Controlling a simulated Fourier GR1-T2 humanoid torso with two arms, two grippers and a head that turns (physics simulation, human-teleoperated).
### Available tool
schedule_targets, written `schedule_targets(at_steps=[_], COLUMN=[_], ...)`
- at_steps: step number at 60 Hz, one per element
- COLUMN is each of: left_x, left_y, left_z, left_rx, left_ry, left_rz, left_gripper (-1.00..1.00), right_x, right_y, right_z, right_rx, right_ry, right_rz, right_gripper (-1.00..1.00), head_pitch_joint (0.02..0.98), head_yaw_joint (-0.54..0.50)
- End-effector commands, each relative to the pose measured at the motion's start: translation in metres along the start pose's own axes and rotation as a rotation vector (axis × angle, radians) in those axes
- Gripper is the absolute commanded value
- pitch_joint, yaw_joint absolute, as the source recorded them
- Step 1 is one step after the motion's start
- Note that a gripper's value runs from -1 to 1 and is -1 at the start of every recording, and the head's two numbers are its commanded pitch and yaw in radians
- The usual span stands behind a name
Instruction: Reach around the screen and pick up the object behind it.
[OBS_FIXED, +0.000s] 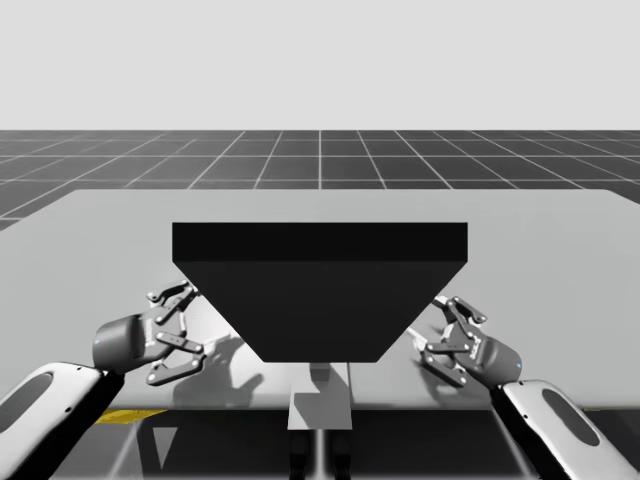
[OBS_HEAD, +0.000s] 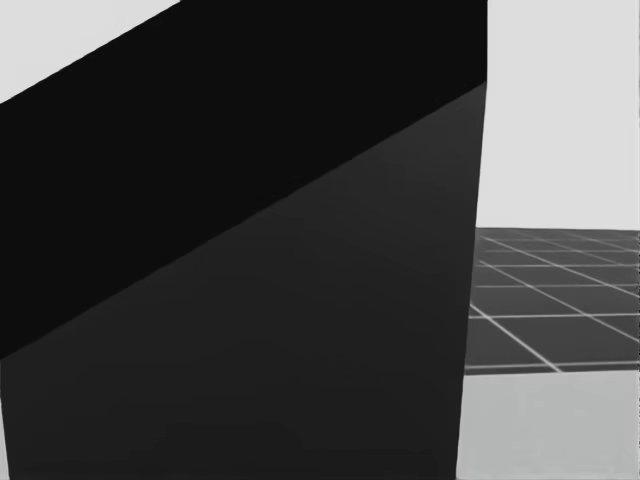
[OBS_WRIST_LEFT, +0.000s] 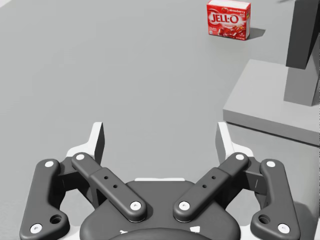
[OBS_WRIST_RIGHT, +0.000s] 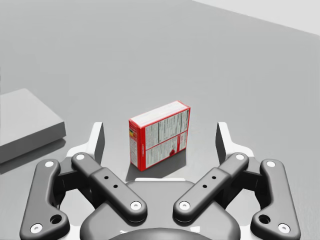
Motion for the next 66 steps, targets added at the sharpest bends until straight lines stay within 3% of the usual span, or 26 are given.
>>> schedule_targets(at_steps=[1,23,42,56,66], left_x=[0.000,0.001,0.001,0.000,0.002], left_y=[-0.005,-0.011,-0.016,-0.018,-0.020], left_z=[-0.003,-0.008,-0.007,-0.007,-0.007], left_rx=[-0.060,-0.066,-0.064,-0.062,-0.066], left_ry=[0.004,0.013,0.028,0.038,0.044], left_rz=[-0.006,-0.041,-0.071,-0.079,-0.094], left_gripper=[-1.00,-1.00,-1.00,-1.00,-1.00], right_x=[-0.005,-0.021,-0.029,-0.036,-0.040], right_y=[-0.007,-0.021,-0.026,-0.034,-0.037], right_z=[-0.021,-0.055,-0.078,-0.089,-0.099], right_rx=[0.005,0.095,0.149,0.180,0.208], right_ry=[0.019,0.075,0.106,0.127,0.129], right_rz=[-0.006,-0.048,-0.037,-0.056,-0.038], right_gripper=[-1.00,-1.00,-1.00,-1.00,-1.00], head_pitch_joint=[0.184,0.209,0.218,0.227,0.227], head_yaw_joint=[-0.11,-0.12,-0.12,-0.12,-0.12])
